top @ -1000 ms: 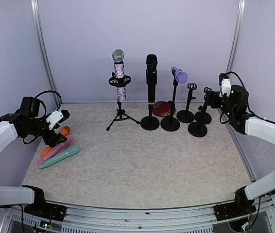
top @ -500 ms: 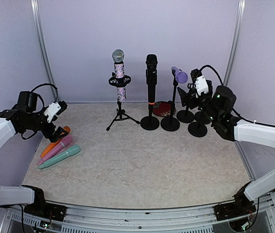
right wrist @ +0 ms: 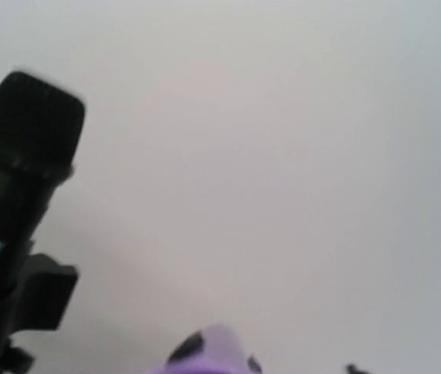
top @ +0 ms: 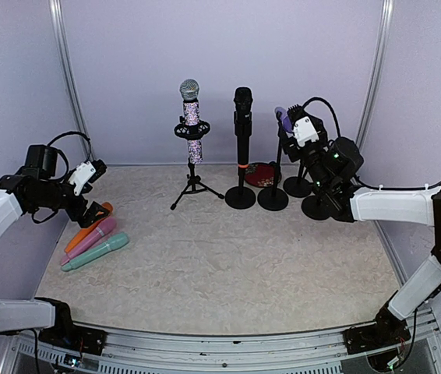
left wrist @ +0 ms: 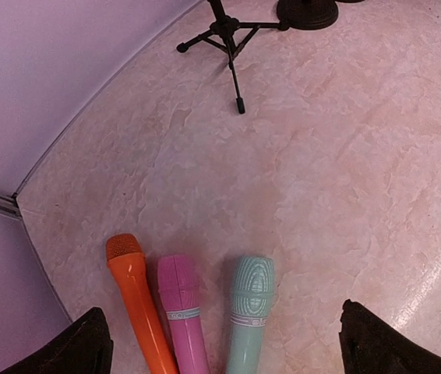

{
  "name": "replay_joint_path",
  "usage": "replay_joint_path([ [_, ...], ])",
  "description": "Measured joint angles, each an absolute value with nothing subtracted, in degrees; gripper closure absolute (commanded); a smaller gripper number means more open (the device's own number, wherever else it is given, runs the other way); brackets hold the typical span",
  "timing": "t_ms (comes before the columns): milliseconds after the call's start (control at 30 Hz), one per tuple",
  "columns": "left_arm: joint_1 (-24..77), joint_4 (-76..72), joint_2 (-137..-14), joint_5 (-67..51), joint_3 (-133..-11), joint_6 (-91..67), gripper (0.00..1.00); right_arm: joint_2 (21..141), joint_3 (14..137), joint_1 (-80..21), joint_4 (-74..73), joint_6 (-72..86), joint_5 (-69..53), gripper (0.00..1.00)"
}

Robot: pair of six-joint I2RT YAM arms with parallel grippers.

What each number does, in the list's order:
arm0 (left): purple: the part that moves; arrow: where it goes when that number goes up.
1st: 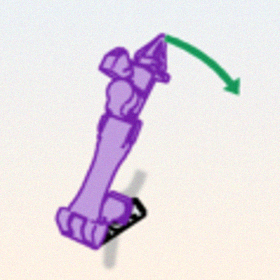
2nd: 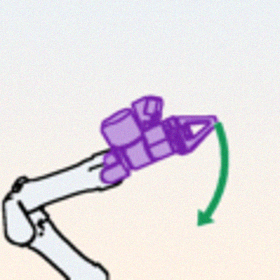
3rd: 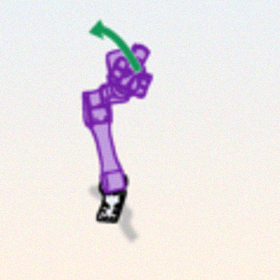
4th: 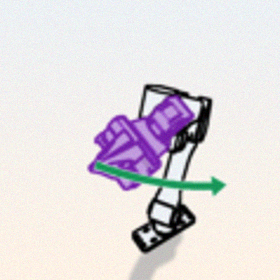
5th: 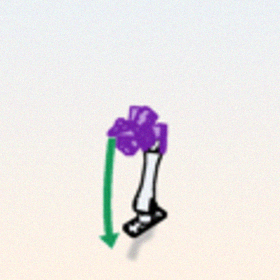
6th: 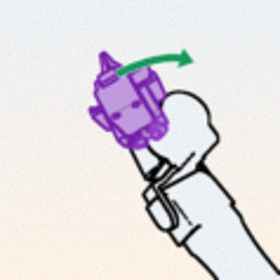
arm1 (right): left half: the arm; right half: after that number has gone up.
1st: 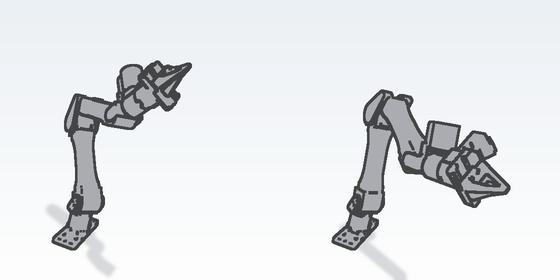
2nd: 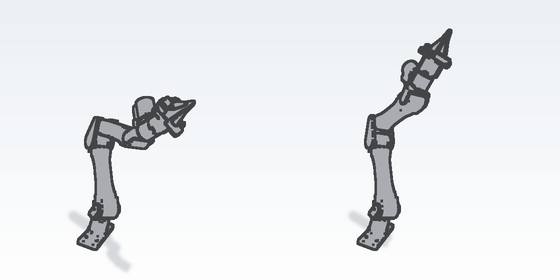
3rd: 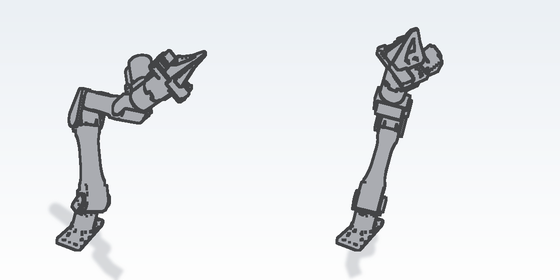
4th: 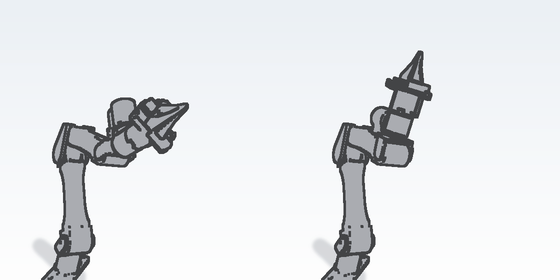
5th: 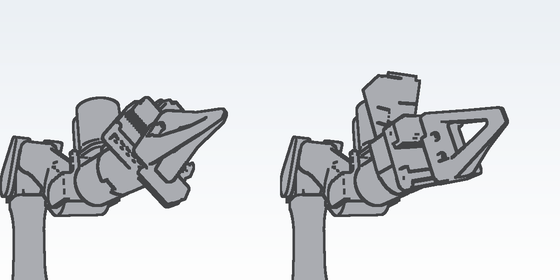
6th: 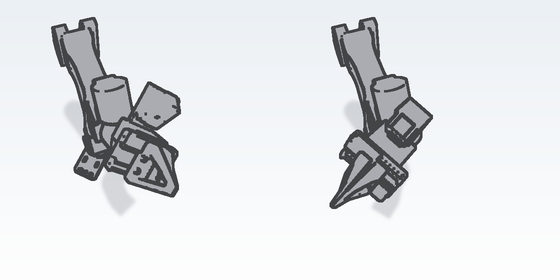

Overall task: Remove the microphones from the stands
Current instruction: Pick up the microphone stand with the microphone from the center of the board.

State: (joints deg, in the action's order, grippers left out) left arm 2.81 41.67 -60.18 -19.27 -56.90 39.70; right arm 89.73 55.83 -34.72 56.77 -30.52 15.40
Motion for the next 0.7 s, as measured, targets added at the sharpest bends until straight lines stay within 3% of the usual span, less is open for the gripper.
replay_joint_path([
  [300,2.7,42.39,-59.44,-19.79,-57.32,39.88,0.01,89.32,56.31,-34.76,56.97,-32.51,15.59,0.78],
  [700,2.74,43.0,-59.4,-21.93,-58.02,39.86,0.01,76.53,56.29,-35.11,39.2,-25.41,7.97,0.95],
])
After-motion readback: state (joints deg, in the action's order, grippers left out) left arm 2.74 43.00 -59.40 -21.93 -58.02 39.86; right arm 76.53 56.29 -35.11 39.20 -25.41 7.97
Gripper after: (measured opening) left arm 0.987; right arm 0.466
